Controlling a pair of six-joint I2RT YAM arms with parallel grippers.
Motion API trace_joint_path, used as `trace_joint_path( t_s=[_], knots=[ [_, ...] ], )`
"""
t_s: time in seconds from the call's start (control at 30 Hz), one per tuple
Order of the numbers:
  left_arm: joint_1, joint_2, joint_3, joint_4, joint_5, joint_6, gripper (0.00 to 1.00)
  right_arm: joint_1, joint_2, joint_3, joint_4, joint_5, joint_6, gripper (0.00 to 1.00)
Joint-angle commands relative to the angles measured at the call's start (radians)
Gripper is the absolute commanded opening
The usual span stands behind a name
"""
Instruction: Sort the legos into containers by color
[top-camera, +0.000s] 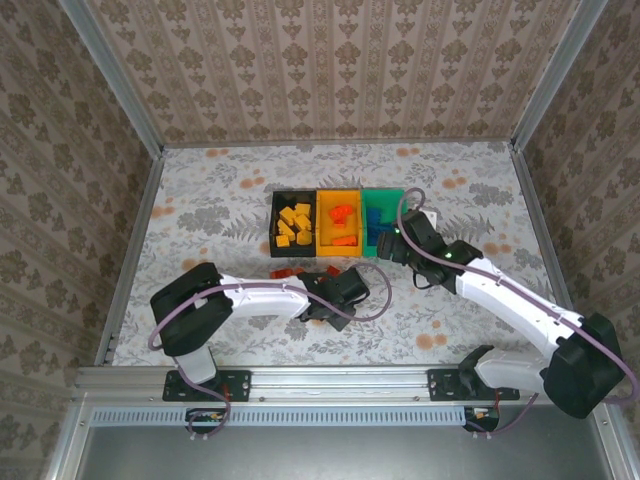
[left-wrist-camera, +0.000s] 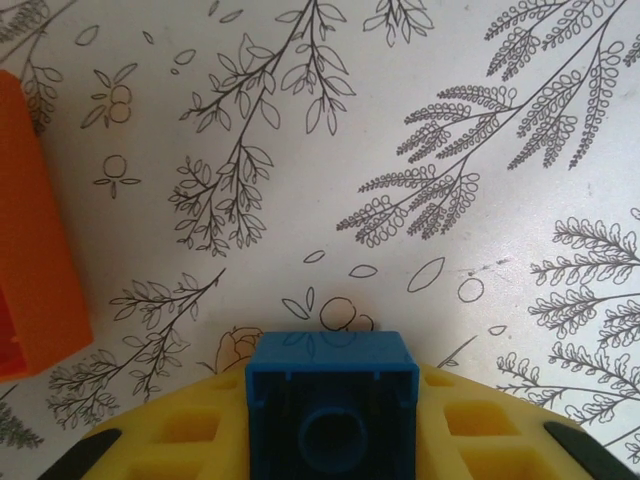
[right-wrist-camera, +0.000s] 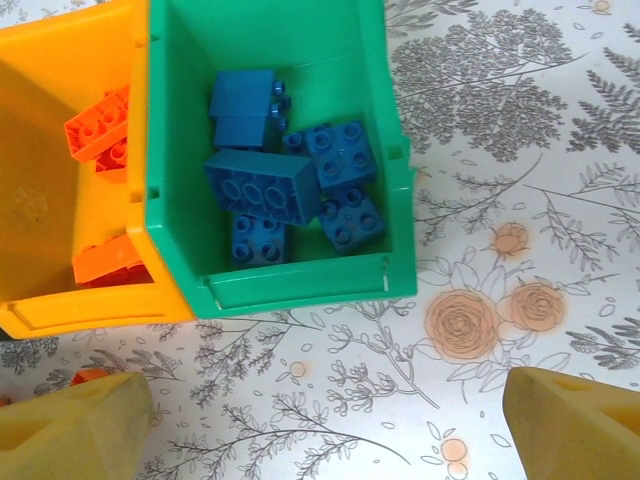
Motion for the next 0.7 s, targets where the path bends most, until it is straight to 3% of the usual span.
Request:
trace_joint_path(
  t_s=[0.0,0.3,0.5,0.67],
  knots=[
    [0.012,-0.07,0.049,-0.012,-0.033,0.016,0.29,-0.029,-0.062,-0.038,-0.01,0.035,0.014,0.92],
    [0.152,-0.06,0.245,0.094,-0.019,0.049,0.28,-0.082,-0.171,-0.111,-0.036,0.025,0.026,0.92],
    [0.244,0.08,0.447,0.16,0.026,0.063,0.29,-0.088,-0.198,-0.148,-0.037,0.012,0.036,0.92],
    [0.275,0.248,0.671,0.109,0.052,0.086,0.31,-0.091,-0.201,-0.16,-0.037,0.0,0.031,0.92]
  ],
)
